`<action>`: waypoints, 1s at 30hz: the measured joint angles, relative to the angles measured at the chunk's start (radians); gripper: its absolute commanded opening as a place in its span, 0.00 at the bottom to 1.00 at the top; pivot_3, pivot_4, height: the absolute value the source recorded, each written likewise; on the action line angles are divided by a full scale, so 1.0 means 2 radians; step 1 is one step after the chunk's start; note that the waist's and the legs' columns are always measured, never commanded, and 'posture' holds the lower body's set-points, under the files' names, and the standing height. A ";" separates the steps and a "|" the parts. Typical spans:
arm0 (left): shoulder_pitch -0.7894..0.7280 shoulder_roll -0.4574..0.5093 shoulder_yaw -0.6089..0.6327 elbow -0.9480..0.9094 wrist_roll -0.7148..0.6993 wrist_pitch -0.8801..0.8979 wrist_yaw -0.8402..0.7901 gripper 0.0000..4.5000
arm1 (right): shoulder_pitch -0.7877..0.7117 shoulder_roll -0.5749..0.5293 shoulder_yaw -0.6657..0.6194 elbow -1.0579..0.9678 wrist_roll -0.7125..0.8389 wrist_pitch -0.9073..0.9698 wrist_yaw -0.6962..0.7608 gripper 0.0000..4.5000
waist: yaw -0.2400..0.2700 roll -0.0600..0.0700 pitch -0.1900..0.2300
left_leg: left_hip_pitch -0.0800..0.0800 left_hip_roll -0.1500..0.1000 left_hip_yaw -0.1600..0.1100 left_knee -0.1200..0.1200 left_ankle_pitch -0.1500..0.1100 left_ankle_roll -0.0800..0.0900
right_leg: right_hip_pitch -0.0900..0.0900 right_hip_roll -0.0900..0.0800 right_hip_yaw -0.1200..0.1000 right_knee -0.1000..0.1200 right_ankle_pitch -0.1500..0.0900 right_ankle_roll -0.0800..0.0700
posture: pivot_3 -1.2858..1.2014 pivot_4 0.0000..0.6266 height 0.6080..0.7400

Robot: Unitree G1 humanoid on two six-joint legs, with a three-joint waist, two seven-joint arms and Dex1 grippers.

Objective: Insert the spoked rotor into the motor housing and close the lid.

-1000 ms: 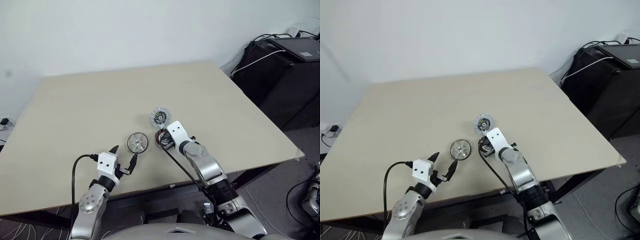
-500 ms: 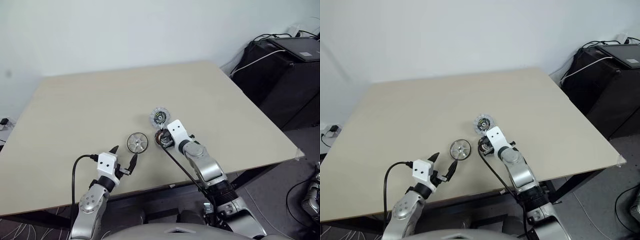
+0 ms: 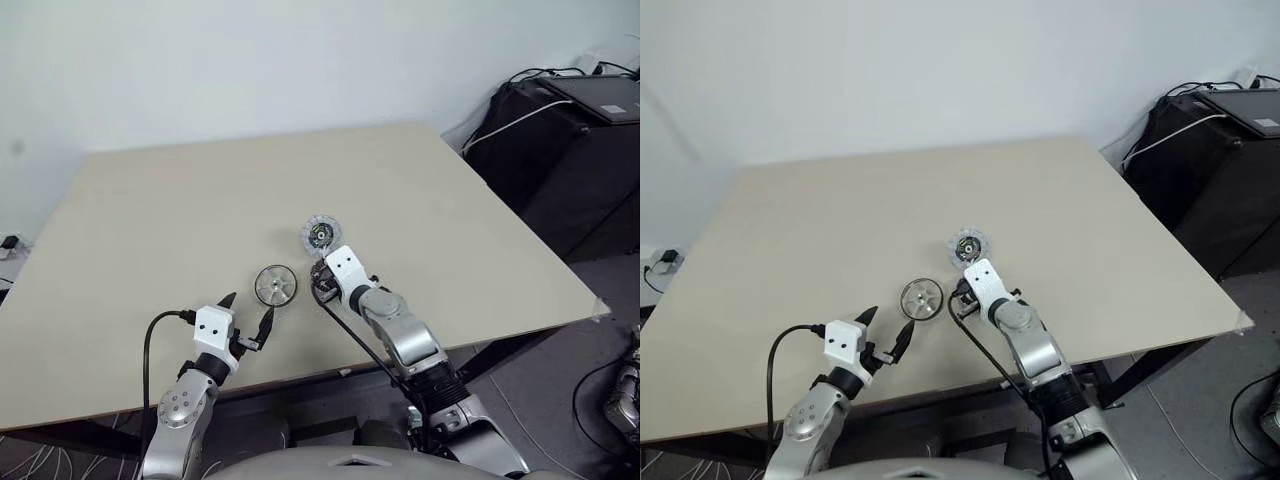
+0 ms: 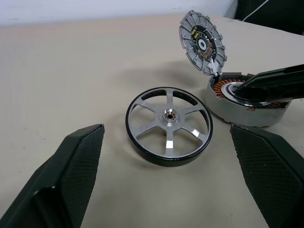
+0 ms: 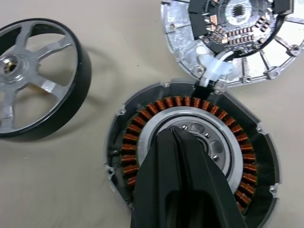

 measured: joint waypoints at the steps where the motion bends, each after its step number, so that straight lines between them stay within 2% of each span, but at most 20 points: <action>1: 0.000 0.000 0.000 0.000 0.000 0.000 0.000 1.00 | 0.000 0.000 -0.001 0.000 0.000 0.000 -0.002 0.01 | 0.000 0.000 0.000 | 0.000 0.000 0.000 0.000 0.000 0.000 | 0.000 0.000 0.000 0.000 0.000 0.000 | 0.52 0.00 1.00; 20: -0.001 0.002 0.000 -0.002 0.000 0.009 0.000 1.00 | 0.027 -0.035 -0.015 -0.045 0.018 0.015 0.019 0.01 | 0.004 -0.001 0.001 | 0.000 0.000 0.000 0.000 0.000 0.000 | 0.000 0.000 0.000 0.000 -0.001 0.002 | 0.52 0.00 1.00; 30: -0.001 0.002 0.000 -0.002 0.000 0.010 0.000 1.00 | 0.033 -0.019 -0.028 -0.054 0.032 -0.002 0.015 0.01 | 0.004 -0.002 0.002 | 0.000 0.000 0.000 0.000 0.000 0.000 | 0.000 0.000 0.000 0.000 -0.001 0.002 | 0.52 0.00 1.00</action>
